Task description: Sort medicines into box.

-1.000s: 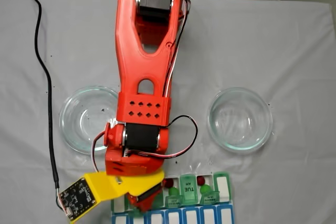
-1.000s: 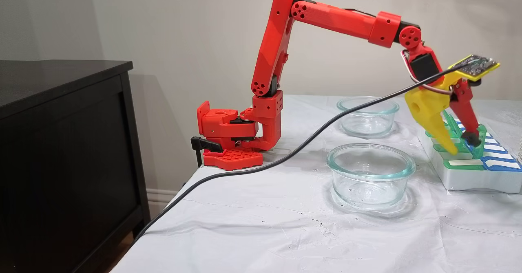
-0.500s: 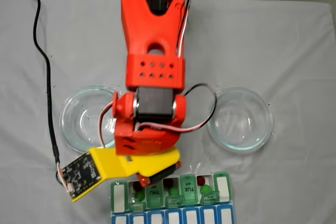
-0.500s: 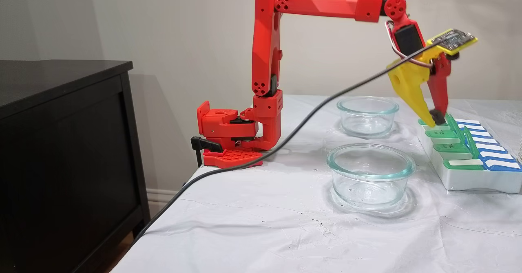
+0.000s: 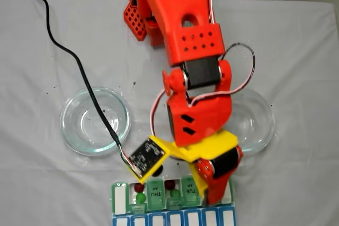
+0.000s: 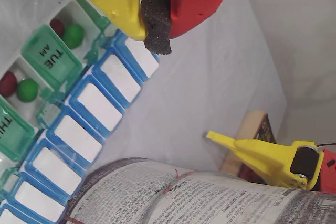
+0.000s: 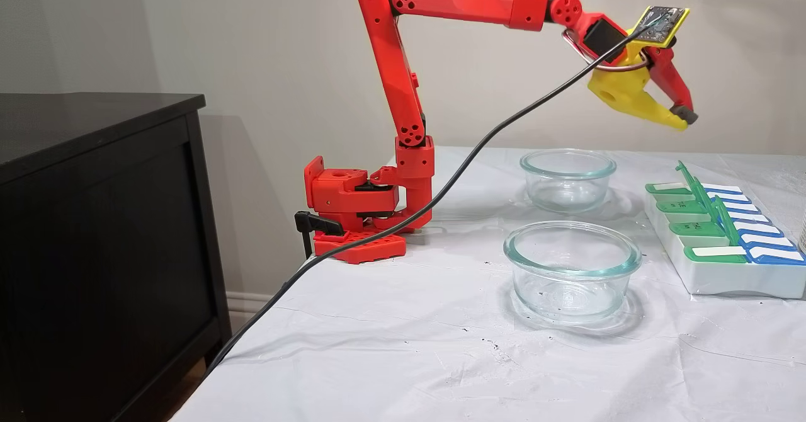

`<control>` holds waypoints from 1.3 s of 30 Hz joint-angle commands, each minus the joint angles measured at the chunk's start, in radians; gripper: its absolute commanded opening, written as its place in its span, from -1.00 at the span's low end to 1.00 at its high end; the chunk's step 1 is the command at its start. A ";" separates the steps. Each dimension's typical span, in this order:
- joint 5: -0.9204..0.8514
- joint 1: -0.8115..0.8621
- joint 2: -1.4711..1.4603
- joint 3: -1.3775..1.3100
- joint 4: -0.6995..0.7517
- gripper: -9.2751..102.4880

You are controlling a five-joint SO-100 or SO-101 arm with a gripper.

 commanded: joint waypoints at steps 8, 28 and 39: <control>0.003 -0.029 -0.081 0.040 -0.235 -0.84; 0.000 -0.005 -0.138 0.006 -0.034 -0.84; 0.046 -0.025 -0.123 -0.026 0.104 -0.84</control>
